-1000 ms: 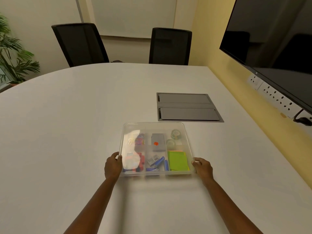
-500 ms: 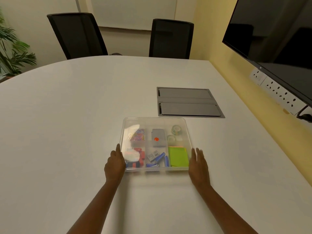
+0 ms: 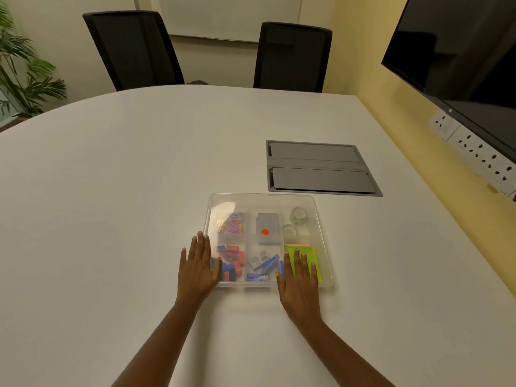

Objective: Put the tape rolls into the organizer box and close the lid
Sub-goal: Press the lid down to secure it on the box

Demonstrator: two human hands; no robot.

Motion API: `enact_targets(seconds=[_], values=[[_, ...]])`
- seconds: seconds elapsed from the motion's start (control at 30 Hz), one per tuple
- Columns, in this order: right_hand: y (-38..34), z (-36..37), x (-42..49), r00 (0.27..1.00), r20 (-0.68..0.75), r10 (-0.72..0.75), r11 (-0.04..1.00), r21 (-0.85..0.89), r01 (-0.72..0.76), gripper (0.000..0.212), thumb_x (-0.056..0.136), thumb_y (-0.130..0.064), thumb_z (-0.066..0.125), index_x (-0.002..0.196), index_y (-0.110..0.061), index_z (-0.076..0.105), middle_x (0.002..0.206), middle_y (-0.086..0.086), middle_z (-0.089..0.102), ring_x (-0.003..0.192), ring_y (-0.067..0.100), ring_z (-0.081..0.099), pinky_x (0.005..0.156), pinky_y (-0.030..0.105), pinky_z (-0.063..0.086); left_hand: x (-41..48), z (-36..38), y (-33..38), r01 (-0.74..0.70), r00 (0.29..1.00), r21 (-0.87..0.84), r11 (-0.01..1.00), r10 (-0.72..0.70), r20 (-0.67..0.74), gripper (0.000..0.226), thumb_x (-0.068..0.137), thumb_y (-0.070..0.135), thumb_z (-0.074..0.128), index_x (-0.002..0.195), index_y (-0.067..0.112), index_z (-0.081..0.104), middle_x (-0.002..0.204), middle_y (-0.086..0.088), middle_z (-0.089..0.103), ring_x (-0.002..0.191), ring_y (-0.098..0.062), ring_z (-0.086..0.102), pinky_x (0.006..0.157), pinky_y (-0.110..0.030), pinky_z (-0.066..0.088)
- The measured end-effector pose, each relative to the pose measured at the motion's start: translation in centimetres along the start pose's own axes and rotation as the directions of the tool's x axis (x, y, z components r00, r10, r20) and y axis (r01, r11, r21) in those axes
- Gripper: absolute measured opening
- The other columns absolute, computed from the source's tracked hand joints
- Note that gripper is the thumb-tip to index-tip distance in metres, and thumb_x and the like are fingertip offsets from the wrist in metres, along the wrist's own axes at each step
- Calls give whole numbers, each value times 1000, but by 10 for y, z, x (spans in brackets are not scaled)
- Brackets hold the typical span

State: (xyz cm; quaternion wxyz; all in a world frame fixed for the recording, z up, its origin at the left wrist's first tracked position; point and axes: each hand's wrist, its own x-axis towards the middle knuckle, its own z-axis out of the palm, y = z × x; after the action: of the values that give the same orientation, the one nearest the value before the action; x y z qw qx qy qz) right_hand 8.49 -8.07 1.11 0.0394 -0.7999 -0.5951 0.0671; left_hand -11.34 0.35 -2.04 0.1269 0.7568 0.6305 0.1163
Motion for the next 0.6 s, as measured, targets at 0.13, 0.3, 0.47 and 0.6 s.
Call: enact_targets(seconds=[0.13, 0.3, 0.47, 0.6], values=[[6, -2, 2, 999, 34, 16, 1000, 5, -17, 83, 97, -37, -10, 111, -13, 69, 114, 11, 71, 105, 28, 68, 81, 45, 57, 2, 3, 12, -18, 1000, 27, 999, 18, 10, 85, 73, 52, -9, 142, 6, 6, 155, -15, 5, 144, -27, 6, 118, -43, 6], [24, 0, 3, 995, 36, -96, 995, 11, 96, 80, 96, -44, -7, 112, -18, 68, 119, 3, 69, 110, 23, 66, 92, 37, 50, 3, 11, 29, -95, 994, 7, 995, 95, 52, 109, 57, 73, -30, 142, 11, -4, 156, -13, 0, 145, -25, 1, 118, -41, 0], [55, -4, 16, 1000, 10, 27, 999, 28, -28, 103, 81, -63, -23, 132, -8, 48, 144, 18, 45, 133, 33, 43, 104, 59, 37, 3, 14, 28, -87, 994, 36, 996, 84, 68, 108, 55, 74, -32, 141, 14, -8, 156, -10, 0, 145, -24, 0, 117, -39, -3], [73, 4, 27, 1000, 30, -3, 998, 69, 1, 127, 48, -76, -41, 147, -13, 9, 159, 13, 2, 147, 26, 4, 119, 39, 20, 3, 16, 28, -92, 994, 23, 995, 90, 69, 104, 59, 75, -27, 140, 14, -8, 156, -10, 1, 145, -25, 2, 114, -37, -7]])
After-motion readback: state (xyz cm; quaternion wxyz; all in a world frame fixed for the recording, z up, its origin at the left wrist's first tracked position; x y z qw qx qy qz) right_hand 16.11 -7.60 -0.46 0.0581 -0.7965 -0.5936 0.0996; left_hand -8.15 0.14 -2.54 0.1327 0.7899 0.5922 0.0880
